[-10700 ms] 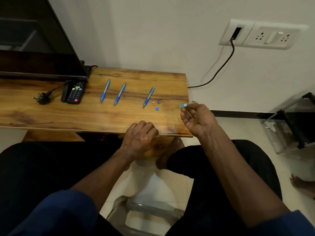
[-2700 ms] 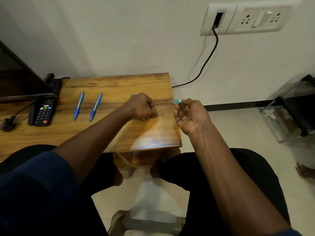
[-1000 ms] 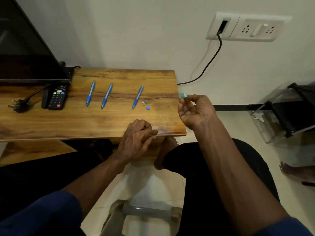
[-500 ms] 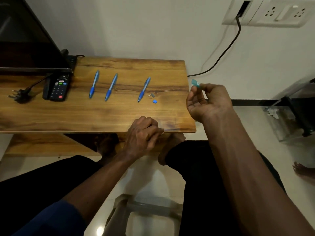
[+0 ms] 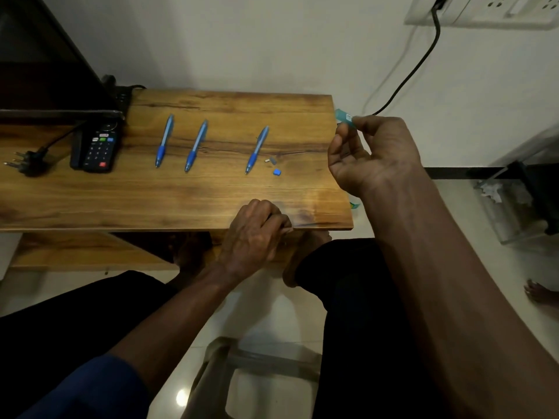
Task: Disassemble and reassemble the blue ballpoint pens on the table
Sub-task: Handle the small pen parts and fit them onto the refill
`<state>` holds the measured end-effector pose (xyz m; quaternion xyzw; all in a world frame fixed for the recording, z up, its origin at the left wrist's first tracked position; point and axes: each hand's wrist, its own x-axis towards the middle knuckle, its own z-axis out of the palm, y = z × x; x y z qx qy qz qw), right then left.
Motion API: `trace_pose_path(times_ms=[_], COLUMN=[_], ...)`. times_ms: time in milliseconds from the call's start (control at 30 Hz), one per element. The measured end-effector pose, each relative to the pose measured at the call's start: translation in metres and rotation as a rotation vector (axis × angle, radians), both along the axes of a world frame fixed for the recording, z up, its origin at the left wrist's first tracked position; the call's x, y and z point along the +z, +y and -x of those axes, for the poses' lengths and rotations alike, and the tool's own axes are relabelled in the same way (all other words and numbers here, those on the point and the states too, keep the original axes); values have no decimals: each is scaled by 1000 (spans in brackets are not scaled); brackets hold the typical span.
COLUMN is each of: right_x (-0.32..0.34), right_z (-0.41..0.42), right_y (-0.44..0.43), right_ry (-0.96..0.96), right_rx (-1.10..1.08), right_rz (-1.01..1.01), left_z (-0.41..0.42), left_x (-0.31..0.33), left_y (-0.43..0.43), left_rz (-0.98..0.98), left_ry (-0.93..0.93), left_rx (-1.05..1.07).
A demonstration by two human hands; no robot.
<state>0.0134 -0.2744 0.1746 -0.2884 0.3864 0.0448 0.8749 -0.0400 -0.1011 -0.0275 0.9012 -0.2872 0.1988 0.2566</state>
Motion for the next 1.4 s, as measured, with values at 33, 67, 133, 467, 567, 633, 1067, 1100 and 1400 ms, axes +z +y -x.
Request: trace_pose_path(times_ms=[33, 67, 133, 467, 567, 633, 1067, 1100, 1400], right_x=[1, 2, 3, 2, -5, -9, -22, -21, -18], right_z=[-1, -1, 0, -1, -5, -7, -9, -11, -30], right_y=[0, 1, 0, -3, 8, 18, 71, 71, 68], right_ry=[-4, -6, -7, -31, -27, -29, -34, -42, -64], right_rx=[4, 5, 3, 42, 138, 202, 235, 220, 40], right_rz=[3, 3, 1, 3, 39, 59, -63, -66, -147], left_z=[-1, -2, -4, -29, -35, -37, -85, -90, -119], left_x=[1, 2, 4, 48, 77, 102, 168, 170, 181], left_y=[0, 1, 4, 33, 37, 37, 41, 39, 24], left_rz=[-33, -65, -111, 147, 396, 555, 956, 962, 939], left_ry=[-8, -16, -20, 388, 616, 680, 894, 921, 1015], left_rx=[-5, -11, -22, 90, 131, 112, 169, 165, 185])
